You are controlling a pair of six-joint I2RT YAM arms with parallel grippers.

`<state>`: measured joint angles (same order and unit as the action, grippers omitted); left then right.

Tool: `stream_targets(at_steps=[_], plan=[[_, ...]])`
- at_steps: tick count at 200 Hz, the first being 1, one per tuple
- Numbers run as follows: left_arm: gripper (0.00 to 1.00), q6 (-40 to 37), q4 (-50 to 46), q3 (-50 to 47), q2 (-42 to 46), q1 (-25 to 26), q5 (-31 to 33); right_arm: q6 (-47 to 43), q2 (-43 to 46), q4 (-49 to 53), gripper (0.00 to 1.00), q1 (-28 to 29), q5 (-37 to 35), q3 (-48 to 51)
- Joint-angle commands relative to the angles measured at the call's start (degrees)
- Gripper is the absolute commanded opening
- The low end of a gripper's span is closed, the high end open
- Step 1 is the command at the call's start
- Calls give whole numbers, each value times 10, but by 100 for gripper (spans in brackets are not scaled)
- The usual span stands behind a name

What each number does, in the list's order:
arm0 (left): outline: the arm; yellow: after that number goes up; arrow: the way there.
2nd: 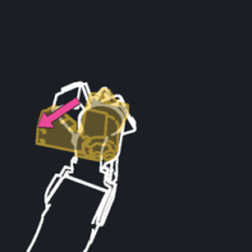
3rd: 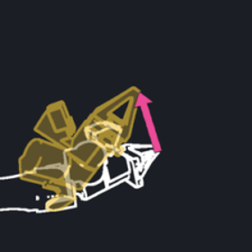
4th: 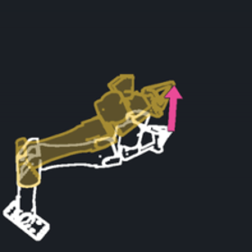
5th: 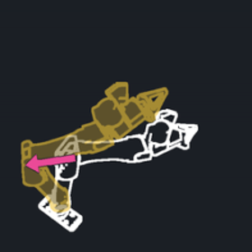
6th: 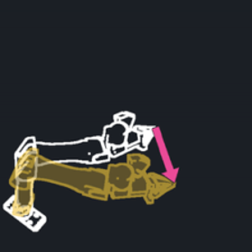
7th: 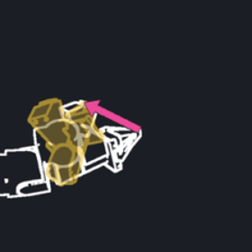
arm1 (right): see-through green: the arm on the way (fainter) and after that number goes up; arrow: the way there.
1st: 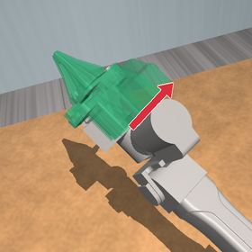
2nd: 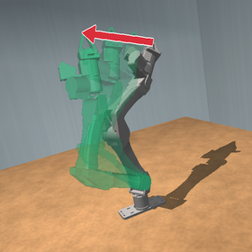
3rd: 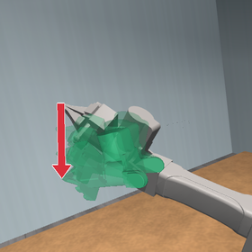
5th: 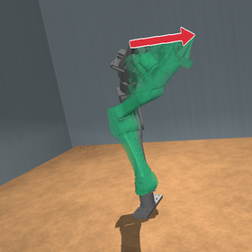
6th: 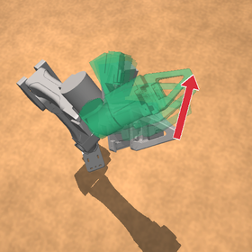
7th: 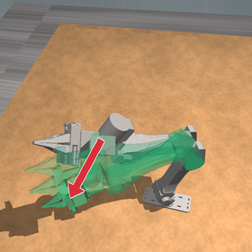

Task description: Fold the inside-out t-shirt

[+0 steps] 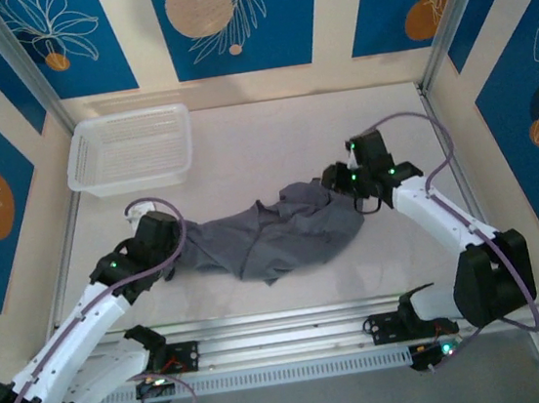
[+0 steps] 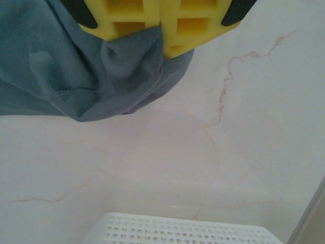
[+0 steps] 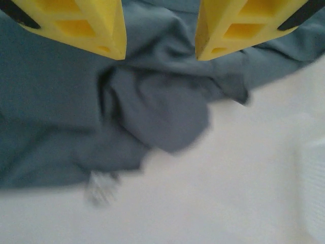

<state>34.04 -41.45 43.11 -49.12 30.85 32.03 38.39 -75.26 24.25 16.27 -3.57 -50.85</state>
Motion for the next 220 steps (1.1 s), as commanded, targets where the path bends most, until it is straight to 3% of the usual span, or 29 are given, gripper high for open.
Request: stream_targets(at_steps=[1, 55, 88, 109, 128, 159, 189, 220], plan=[[0, 15, 13, -4, -1, -7, 5, 57, -7, -3, 48, -11, 9, 84], [0, 17, 20, -1, -12, -7, 1, 81, -45, -1, 61, 28, -6, 115], [0, 19, 22, -2, -6, -7, 1, 86, -60, -1, 60, 35, -10, 118], [0, 14, 17, 3, -4, -7, 2, 80, -35, 40, 62, 39, -47, 113], [0, 13, 19, 2, -2, -7, 4, 87, 12, 52, 75, 36, -90, 131], [0, 12, 29, 0, -3, -7, -1, 85, 15, -2, 74, 21, -59, 153], [0, 7, 27, 5, -7, -7, -5, 80, -37, -35, 63, 21, -27, 137], [0, 5, 24, 7, 1, -7, -5, 77, -24, -31, 22, 24, -28, 121]])
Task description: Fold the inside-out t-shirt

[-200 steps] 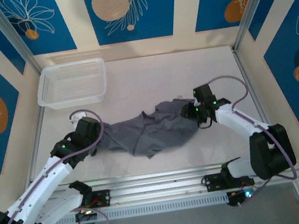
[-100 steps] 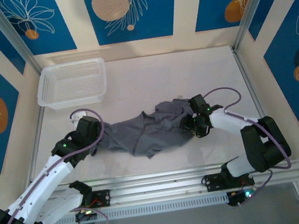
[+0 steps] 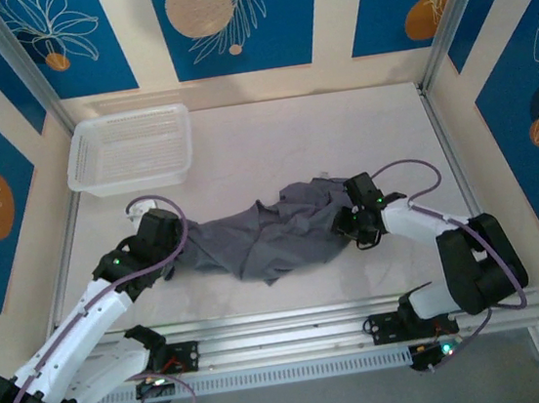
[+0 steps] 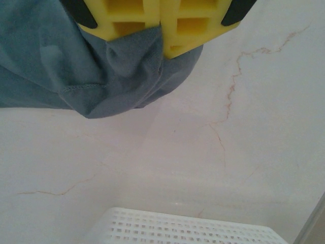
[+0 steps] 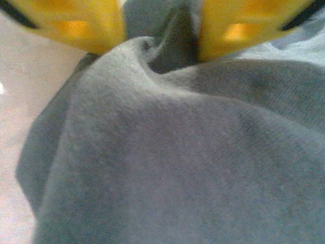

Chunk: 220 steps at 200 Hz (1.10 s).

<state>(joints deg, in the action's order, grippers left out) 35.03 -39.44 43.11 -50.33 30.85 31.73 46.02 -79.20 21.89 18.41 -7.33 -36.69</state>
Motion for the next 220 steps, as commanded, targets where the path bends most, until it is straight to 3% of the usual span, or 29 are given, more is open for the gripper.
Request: stream_targets(at_steps=[1, 17, 52, 87, 108, 129, 175, 220], plan=[[0, -5, 5, 7, 13, -7, -2, 0, 16, -7, 21, 2, 10, -21], [0, -13, 7, 12, 18, -7, -3, -5, 43, 13, 0, -2, 13, -34], [0, -82, 2, 115, 26, -8, 11, -10, 179, 76, 0, -4, 7, -115], [0, -215, 17, 364, 2, -8, 54, -67, 262, 142, 0, -22, -59, -358], [0, -253, 40, 504, -7, -8, 25, -98, 277, 128, 0, -24, -90, -485], [0, -270, 69, 582, -2, -8, -30, -117, 288, 98, 0, -24, -102, -555], [0, -319, 138, 624, 13, -8, -145, -153, 318, 35, 0, -24, -119, -632], [0, -325, 154, 620, -21, -8, -143, -221, 266, 54, 0, -24, -191, -721]])
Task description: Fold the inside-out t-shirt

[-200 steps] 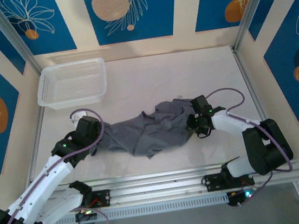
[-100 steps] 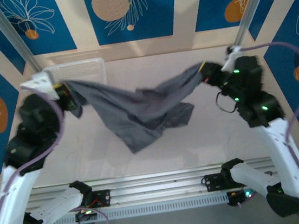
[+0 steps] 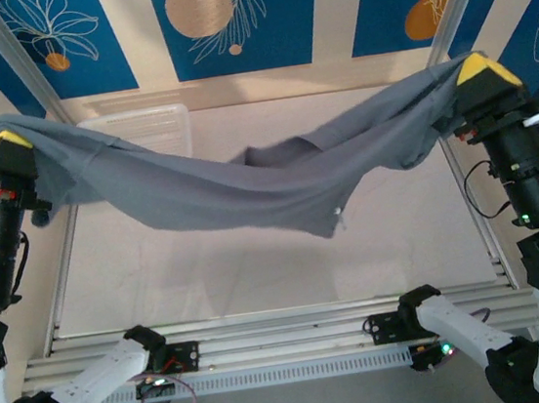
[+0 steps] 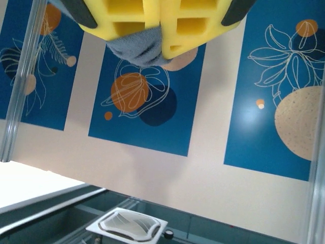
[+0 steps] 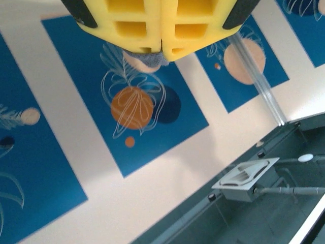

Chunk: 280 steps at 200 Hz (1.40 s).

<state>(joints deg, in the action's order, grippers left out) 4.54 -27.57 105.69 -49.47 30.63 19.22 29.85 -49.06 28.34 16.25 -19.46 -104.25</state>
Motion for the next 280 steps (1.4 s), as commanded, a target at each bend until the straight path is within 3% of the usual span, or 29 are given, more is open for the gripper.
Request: stream_targets(at_steps=[1, 28, 42, 54, 69, 81, 121, 130, 148, 156, 176, 188, 209, 240, 258, 272, 280], plan=[[0, -20, 36, -6, -31, -6, -18, -60, -38, -10, 0, -2, -71, -48], [0, -28, 61, -29, -91, -6, -3, -100, -112, 12, 0, -6, -117, -89], [0, -33, 78, -44, -131, -6, 13, -92, -151, 25, 0, -40, -110, -96], [0, -40, 97, -56, -168, -7, 24, -36, -182, 42, 0, -117, -47, -86], [0, -35, 122, -68, -218, -17, 25, 68, -215, 32, 0, -237, 89, -40], [0, -16, 143, -69, -264, -37, 8, 113, -242, -9, 0, -291, 155, 3], [0, 57, 165, 12, -472, -87, -61, 144, -415, -71, 0, -333, 250, 7], [0, 63, 157, 36, -520, -93, -57, 146, -461, -80, 10, -333, 279, -1], [41, 79, 150, 61, -593, -106, -61, 135, -565, -43, 60, -329, 335, -79], [55, 86, 141, 70, -613, -114, -69, 122, -603, 8, 65, -328, 348, -134], [73, 89, 136, 62, -610, -119, -88, 77, -666, 141, 67, -323, 361, -257], [80, 92, 141, 40, -583, -120, -108, 59, -653, 154, 68, -318, 358, -247], [82, 103, 132, -1, -524, -118, -198, 52, -598, 155, 68, -316, 375, -176], [83, 80, 154, -140, -402, -72, -362, 62, -427, 105, 67, -290, 389, 85], [84, 25, 162, -240, -324, -15, -393, 85, -301, 92, 66, -247, 326, 269], [84, -20, 159, -308, -272, 33, -385, 137, -211, 135, 65, -197, 196, 382], [85, -48, 162, -346, -247, 57, -395, 172, -169, 157, 64, -172, 159, 438]])
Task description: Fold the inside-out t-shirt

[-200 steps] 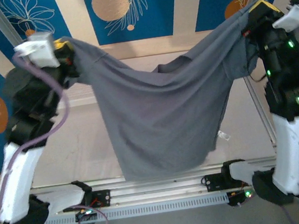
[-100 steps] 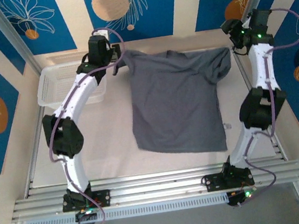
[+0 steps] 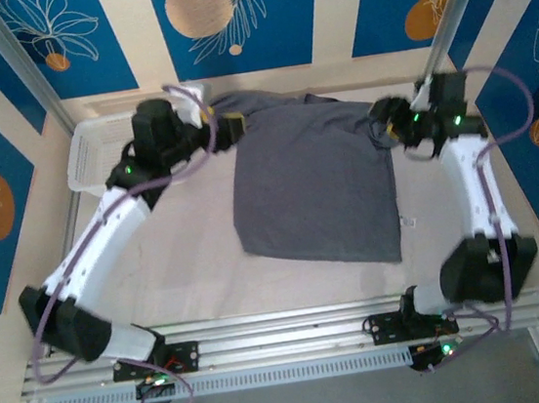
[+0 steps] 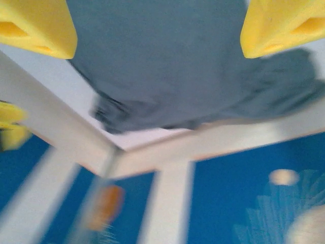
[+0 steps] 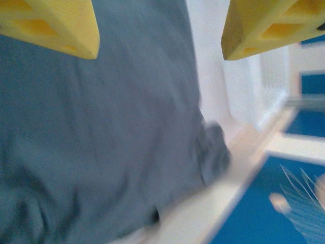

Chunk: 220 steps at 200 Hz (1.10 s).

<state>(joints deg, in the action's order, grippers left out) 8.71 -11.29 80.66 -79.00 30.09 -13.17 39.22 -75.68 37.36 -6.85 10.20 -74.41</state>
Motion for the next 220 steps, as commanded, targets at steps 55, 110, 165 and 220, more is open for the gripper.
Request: stream_targets(at_steps=[55, 110, 165, 220], plan=[[90, -244, 7, -275, 142, 177, -155, 237, 208, 197, 64, 61, -140, 337], [93, -270, 26, -293, 129, 188, -151, 235, 123, 125, 64, 9, -136, 373], [94, -268, 38, -296, 113, 188, -147, 243, 39, 60, 69, -7, -165, 401], [95, -265, 42, -303, 117, 188, -134, 231, 30, 49, 69, -6, -160, 398]])
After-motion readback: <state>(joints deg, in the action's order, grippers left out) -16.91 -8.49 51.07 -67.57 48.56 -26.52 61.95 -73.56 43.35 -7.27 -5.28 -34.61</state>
